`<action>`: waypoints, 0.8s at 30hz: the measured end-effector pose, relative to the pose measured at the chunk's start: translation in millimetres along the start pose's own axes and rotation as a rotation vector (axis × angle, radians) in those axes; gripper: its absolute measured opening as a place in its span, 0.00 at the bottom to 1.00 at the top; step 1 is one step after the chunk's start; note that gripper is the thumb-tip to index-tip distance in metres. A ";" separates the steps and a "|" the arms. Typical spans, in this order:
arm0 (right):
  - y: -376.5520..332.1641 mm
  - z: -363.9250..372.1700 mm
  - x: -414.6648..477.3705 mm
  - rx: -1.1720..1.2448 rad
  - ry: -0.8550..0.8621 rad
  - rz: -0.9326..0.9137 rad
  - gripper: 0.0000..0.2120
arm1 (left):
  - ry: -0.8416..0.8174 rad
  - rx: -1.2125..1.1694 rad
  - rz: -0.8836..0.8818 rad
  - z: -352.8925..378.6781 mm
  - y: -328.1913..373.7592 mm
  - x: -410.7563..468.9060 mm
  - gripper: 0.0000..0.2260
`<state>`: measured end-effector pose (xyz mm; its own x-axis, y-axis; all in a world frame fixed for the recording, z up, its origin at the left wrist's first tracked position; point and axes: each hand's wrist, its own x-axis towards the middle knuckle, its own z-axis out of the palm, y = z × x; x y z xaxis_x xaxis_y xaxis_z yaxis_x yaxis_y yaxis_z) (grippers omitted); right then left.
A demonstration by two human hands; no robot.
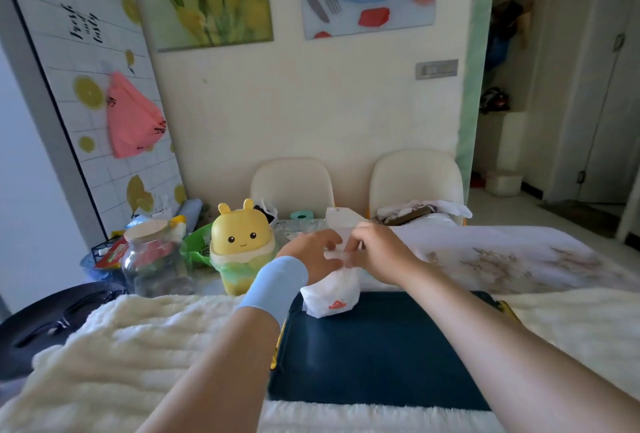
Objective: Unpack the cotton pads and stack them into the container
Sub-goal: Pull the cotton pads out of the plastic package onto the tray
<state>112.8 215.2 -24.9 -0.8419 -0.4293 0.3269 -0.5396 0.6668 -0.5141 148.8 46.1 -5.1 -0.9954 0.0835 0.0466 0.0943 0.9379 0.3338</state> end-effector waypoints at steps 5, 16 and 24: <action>11.7 -28.5 -36.9 0.193 0.103 0.013 0.05 | 0.067 -0.119 0.050 -3.8 20.9 -8.4 0.11; 60.2 -40.2 -43.0 0.452 0.054 0.152 0.12 | 0.091 -0.177 0.124 30.9 45.0 14.6 0.14; 55.7 -32.1 -54.0 0.576 0.185 0.178 0.12 | 0.313 -0.299 0.215 51.6 48.5 3.2 0.13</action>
<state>128.2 295.0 -45.7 -0.9332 -0.1949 0.3020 -0.3461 0.2610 -0.9012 149.4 109.2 -37.3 -0.9047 0.1161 0.4100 0.3433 0.7686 0.5398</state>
